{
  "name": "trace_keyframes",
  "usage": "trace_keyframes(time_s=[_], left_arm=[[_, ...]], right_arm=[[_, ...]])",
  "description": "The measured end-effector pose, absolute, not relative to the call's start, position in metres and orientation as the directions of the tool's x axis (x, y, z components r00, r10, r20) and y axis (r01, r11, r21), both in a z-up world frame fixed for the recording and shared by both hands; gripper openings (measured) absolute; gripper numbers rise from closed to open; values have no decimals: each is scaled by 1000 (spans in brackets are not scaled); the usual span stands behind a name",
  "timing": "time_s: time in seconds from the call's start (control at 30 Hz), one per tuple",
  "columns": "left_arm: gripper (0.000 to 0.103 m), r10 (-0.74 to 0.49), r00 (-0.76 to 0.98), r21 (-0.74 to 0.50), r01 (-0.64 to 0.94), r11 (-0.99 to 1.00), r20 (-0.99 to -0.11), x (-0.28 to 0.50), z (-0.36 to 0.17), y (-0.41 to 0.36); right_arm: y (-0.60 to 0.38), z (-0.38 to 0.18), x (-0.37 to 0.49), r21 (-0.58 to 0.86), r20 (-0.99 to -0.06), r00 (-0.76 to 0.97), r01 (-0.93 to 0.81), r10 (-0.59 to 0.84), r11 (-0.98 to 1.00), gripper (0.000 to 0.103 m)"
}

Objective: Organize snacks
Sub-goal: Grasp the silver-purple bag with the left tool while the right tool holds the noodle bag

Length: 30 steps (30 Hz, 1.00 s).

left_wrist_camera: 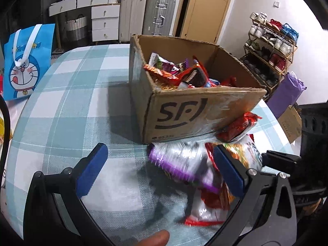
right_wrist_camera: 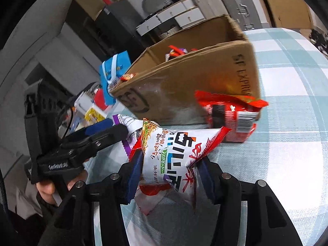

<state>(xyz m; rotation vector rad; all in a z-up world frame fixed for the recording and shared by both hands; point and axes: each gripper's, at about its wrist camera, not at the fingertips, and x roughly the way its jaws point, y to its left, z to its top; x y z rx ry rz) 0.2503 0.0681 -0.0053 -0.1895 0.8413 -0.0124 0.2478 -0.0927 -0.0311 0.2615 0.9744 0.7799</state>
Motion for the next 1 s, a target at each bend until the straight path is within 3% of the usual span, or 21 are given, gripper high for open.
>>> trace_keyframes(time_s=[0.37, 0.57, 1.0], left_arm=[[102, -70, 636, -164, -89, 982, -769, 255, -12, 81], [102, -84, 625, -131, -30, 991, -776, 251, -6, 79], [102, -129, 583, -173, -19, 985, -802, 259, -32, 59]], right_arm=[[-93, -18, 246, 493, -645, 349, -490, 680, 719, 53], [-113, -13, 249, 498, -632, 378, -471, 677, 728, 53], [-120, -15, 249, 506, -629, 370, -473, 684, 721, 53]])
